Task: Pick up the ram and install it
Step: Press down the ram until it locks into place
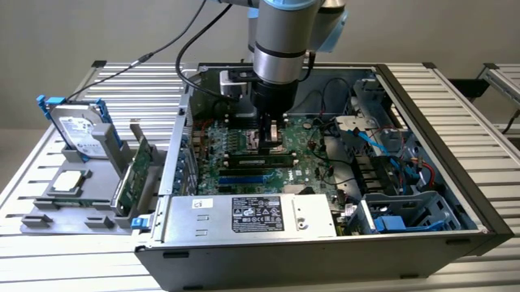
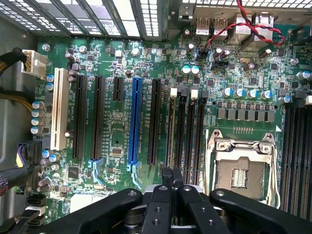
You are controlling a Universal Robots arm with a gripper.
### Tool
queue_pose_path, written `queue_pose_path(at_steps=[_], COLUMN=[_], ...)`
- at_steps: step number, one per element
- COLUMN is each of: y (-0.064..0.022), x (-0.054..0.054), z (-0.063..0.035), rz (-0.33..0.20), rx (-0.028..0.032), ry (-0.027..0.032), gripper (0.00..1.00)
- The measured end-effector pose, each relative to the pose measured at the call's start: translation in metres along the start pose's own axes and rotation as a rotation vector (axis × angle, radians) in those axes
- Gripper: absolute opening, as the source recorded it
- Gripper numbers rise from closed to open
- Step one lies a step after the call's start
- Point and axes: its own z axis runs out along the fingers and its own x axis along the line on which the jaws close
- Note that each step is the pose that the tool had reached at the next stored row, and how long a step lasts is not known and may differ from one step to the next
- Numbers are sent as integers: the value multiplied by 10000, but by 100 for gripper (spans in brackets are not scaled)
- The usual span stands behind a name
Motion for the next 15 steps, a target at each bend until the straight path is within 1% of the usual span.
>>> queue_pose_path(at_steps=[3,10,15], y=[0,-8,-13], x=[0,-3,-5], z=[3,128,204], rz=[0,0,2], rx=[0,-2,-13], ry=[1,3,31], gripper=[11,11,11])
